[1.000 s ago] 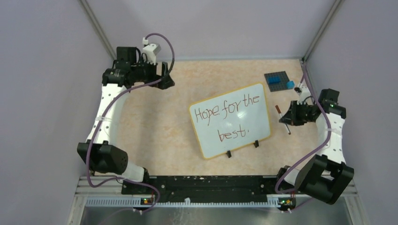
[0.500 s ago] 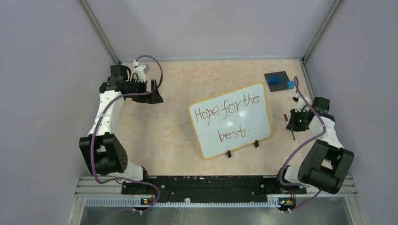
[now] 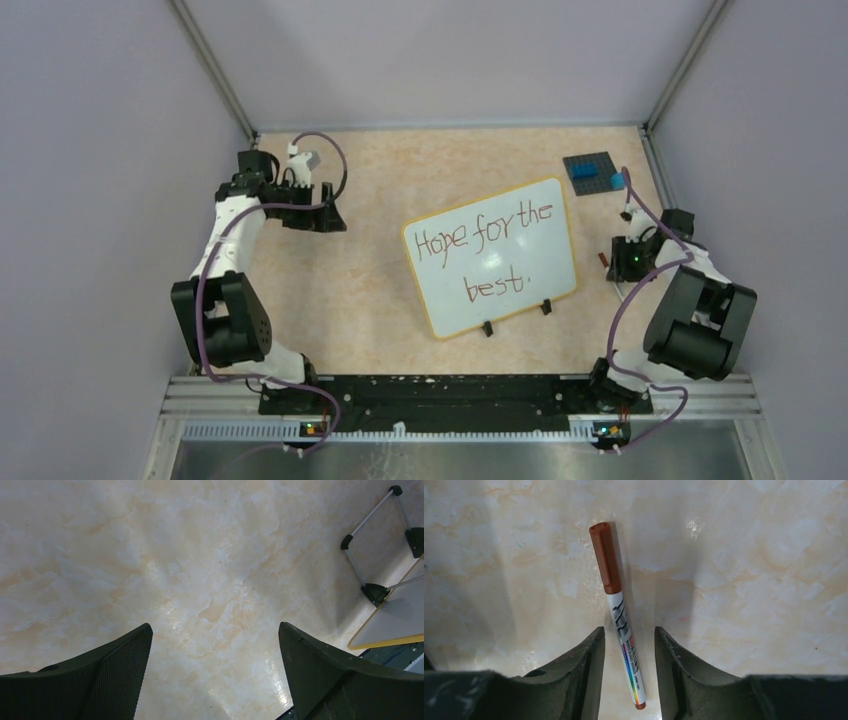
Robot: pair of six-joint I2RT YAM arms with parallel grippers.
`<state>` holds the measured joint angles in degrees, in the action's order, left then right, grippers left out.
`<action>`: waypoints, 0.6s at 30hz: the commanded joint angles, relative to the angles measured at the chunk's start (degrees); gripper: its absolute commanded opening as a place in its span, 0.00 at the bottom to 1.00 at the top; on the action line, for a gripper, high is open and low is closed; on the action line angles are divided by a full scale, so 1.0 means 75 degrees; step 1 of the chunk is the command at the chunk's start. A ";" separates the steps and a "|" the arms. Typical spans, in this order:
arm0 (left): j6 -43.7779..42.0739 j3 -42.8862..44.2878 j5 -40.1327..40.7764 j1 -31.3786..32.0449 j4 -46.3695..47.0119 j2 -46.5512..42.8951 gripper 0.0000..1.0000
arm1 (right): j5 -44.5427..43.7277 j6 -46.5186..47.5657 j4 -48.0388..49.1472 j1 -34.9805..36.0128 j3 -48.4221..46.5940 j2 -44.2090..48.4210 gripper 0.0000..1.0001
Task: Write a sentence on the whiteboard
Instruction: Put down the whiteboard marker at the center of the board, then reset both arms
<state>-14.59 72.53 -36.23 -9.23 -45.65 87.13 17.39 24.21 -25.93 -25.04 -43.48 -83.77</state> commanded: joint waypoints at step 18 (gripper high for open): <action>-0.0103 0.2255 -0.0012 -0.0828 -0.0410 0.0380 0.99 | 0.2154 -0.0874 -0.1758 -0.0083 -0.3250 0.1212 0.85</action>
<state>-15.18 80.62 -36.40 -12.43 -48.49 88.77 27.16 21.19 -37.71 -25.04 -59.99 -77.82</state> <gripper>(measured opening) 0.987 0.838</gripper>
